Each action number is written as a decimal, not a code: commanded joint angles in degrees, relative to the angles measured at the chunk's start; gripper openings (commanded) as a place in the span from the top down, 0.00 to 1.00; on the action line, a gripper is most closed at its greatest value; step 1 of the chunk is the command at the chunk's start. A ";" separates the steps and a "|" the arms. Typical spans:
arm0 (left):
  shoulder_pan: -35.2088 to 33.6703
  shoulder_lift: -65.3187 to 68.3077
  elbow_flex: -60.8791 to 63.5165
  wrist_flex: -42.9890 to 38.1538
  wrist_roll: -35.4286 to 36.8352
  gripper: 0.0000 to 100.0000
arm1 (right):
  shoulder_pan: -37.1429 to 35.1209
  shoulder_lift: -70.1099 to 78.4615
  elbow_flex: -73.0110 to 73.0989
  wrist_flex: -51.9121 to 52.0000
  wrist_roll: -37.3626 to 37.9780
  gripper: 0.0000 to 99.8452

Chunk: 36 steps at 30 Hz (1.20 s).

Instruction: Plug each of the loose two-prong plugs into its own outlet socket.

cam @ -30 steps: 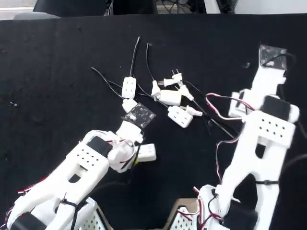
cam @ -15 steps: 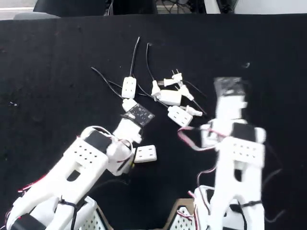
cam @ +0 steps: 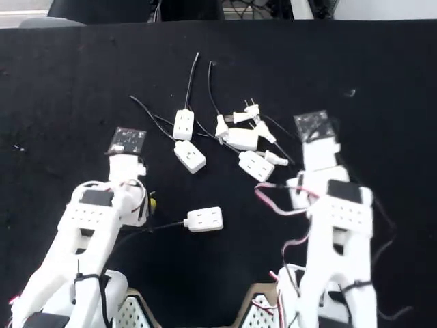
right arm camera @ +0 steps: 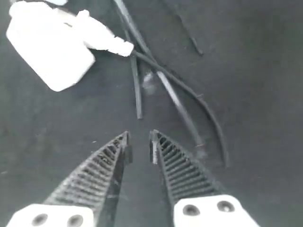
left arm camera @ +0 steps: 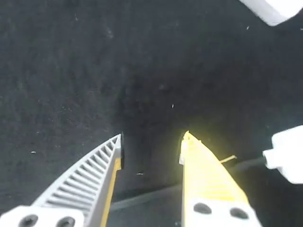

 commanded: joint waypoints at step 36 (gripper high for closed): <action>1.98 -0.70 4.79 -10.55 1.14 0.80 | -11.52 39.96 -30.20 -4.75 25.93 0.78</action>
